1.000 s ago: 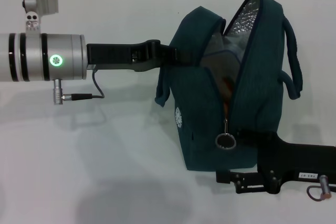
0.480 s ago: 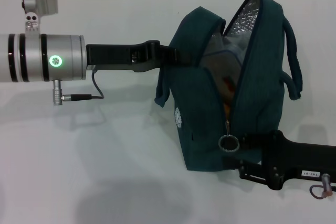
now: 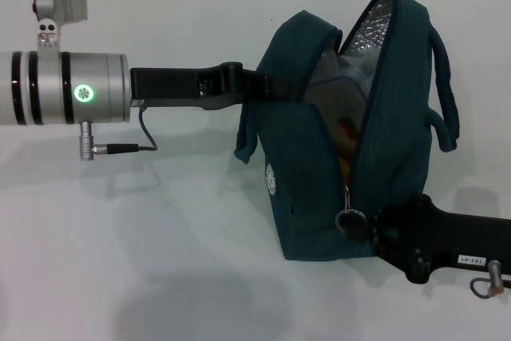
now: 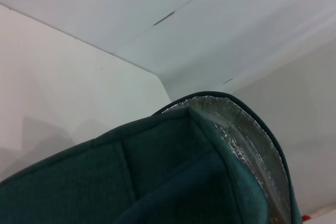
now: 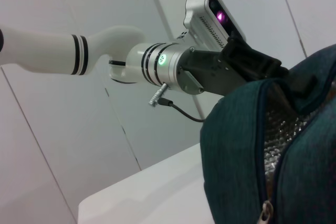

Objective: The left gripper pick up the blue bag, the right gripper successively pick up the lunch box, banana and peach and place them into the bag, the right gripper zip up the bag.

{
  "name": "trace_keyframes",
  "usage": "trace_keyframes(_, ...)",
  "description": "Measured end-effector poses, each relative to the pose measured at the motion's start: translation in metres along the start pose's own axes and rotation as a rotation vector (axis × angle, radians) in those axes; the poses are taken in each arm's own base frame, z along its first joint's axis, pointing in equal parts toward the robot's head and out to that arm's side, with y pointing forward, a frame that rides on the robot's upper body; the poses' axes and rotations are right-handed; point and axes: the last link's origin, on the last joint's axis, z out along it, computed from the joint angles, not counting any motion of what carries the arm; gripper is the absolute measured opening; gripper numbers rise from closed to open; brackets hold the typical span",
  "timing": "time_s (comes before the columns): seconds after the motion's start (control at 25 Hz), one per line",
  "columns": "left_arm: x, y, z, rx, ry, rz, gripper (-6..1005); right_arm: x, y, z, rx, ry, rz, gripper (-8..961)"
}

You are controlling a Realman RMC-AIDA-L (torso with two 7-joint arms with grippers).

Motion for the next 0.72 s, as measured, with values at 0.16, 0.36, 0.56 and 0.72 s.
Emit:
trace_keyframes(0.16, 0.000, 0.000, 0.000, 0.001, 0.000, 0.002, 34, 0.000, -0.001, -0.003, 0.021, -0.014, 0.006, 68)
trace_keyframes(0.36, 0.000, 0.000, -0.001, 0.002, 0.001, 0.008, 33, 0.001, -0.001, -0.012, 0.051, -0.046, 0.012, 19)
trace_keyframes(0.56, 0.000, -0.001, -0.001, 0.006, 0.006, 0.008, 33, -0.001, 0.005, -0.026, 0.062, -0.113, 0.008, 9)
trace_keyframes(0.72, 0.000, -0.002, -0.001, 0.007, 0.005, 0.022, 34, -0.008, 0.008, -0.032, 0.053, -0.168, -0.018, 9)
